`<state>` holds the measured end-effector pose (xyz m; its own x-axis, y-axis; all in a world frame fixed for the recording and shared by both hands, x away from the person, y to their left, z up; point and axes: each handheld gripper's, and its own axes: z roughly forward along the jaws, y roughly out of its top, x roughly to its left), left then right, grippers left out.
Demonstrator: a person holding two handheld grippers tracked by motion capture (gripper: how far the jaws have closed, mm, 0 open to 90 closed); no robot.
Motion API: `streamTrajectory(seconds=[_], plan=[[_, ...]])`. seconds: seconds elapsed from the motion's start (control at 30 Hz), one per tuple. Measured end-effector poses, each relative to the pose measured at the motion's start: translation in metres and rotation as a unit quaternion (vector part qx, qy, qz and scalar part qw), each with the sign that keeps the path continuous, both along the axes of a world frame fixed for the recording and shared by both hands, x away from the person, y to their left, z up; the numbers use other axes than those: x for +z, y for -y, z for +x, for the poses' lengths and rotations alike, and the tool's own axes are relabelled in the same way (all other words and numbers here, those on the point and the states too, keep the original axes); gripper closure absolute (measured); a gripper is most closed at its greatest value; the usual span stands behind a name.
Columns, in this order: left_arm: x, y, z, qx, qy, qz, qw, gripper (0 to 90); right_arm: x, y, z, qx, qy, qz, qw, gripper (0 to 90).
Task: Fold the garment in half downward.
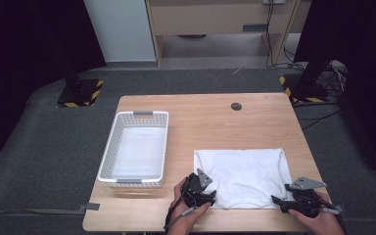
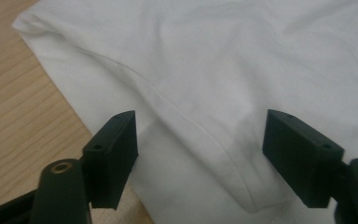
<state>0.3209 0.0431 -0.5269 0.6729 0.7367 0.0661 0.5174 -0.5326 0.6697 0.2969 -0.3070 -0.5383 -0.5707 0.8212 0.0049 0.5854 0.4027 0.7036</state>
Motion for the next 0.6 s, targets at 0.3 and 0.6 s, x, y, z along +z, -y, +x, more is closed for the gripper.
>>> streamTrajectory(seconds=[0.3, 0.6], plan=[[0.02, -0.005, 0.017, -0.006, 0.008, -0.024, 0.9997, 15.9, 0.017, -0.017, 0.001, -0.006, 0.026, 0.004, 0.9996, 13.3], [0.033, -0.014, 0.036, 0.002, 0.007, -0.056, 0.9984, 11.3, 0.022, -0.043, -0.002, 0.01, 0.02, -0.016, 0.9996, 8.5]])
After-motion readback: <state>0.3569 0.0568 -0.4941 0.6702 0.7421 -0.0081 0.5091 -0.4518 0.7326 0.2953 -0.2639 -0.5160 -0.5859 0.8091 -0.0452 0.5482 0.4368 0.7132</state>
